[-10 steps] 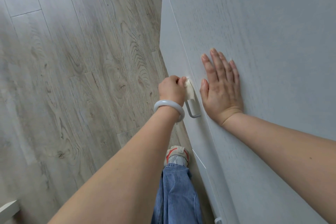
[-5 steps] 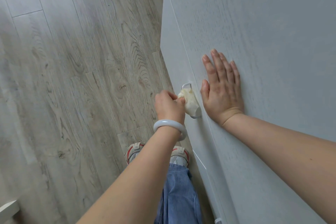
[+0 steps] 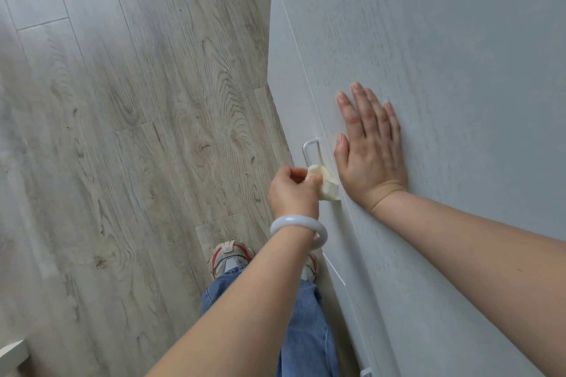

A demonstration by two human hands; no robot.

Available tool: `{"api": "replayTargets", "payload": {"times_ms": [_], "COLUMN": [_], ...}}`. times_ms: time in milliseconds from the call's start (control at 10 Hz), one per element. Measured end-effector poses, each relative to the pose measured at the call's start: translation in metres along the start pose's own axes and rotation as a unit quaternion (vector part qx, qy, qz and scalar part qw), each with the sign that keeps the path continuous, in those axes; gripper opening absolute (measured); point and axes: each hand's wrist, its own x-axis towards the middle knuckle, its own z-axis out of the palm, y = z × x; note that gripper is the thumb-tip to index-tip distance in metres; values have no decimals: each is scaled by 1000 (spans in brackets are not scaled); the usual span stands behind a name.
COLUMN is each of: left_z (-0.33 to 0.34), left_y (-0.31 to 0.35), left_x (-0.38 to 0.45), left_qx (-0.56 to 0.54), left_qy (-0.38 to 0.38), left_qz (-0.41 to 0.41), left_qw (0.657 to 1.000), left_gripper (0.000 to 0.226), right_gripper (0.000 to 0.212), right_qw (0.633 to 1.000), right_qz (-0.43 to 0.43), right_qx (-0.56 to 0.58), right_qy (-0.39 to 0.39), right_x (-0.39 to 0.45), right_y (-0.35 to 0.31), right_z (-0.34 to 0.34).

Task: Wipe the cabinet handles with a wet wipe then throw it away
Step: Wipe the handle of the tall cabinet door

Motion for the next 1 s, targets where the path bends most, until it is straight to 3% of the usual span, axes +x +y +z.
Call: {"api": "replayTargets", "payload": {"times_ms": [200,400,700,1000], "left_z": [5,8,8,17], "left_y": [46,7,35,-18], "left_x": [22,5,36,-20], "left_qx": [14,100,157,57], "left_qy": [29,12,7,15], "left_qz": [36,62,113,-5], "left_qw": [999,993,981,998], "left_gripper": [28,18,14,10], "right_gripper": [60,59,59,59], "right_qw": [1000,1000,1000,1000], "right_qz": [0,-2,-4,-2], "right_qx": [-2,-4,-1,0], "right_qy": [-2,9,11,6], "right_x": [-1,0,0,0], "right_y": [1,0,0,1], "right_z": [1,1,1,0]}}
